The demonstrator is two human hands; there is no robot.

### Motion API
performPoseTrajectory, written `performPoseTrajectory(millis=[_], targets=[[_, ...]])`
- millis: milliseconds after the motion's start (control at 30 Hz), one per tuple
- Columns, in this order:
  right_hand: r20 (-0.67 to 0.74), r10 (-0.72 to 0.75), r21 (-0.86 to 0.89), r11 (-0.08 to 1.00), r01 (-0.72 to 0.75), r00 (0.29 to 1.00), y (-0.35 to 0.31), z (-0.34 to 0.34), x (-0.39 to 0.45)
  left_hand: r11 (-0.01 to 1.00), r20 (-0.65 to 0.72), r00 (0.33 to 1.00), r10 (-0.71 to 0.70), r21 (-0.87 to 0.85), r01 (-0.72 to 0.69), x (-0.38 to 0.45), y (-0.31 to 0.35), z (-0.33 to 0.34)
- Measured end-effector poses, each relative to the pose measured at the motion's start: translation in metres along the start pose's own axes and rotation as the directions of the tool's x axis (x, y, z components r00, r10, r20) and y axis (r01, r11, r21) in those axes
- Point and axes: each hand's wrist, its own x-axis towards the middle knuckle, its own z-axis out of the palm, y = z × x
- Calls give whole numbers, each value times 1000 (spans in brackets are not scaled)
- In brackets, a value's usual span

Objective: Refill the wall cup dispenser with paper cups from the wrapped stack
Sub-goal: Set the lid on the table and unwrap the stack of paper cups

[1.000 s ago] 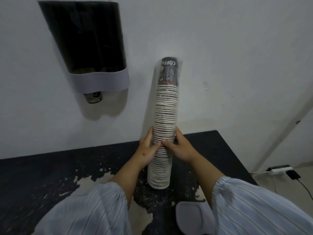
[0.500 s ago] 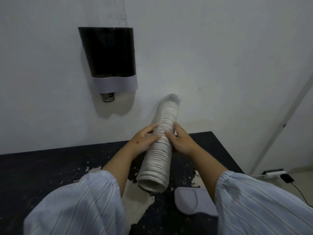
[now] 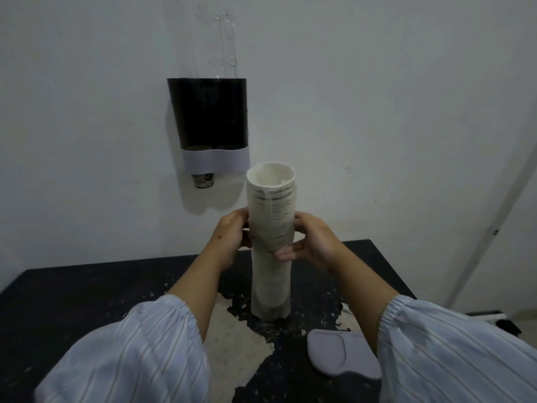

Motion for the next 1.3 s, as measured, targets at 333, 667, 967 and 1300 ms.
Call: performPoseTrajectory(millis=[333, 667, 967, 1300], targets=[[1, -315, -466, 839, 279, 949, 0, 8, 15, 966, 102, 962, 254, -71, -247, -5, 27, 7], [24, -424, -351, 844, 405, 905, 8, 25, 29, 922, 17, 923, 385, 26, -385, 10, 14, 7], [58, -333, -318, 887, 333, 941, 57, 44, 36, 949, -17, 949, 315, -17, -316, 7, -7, -12], [98, -282, -330, 895, 299, 954, 66, 49, 38, 985, 46, 986, 161, 60, -163, -8, -45, -25]])
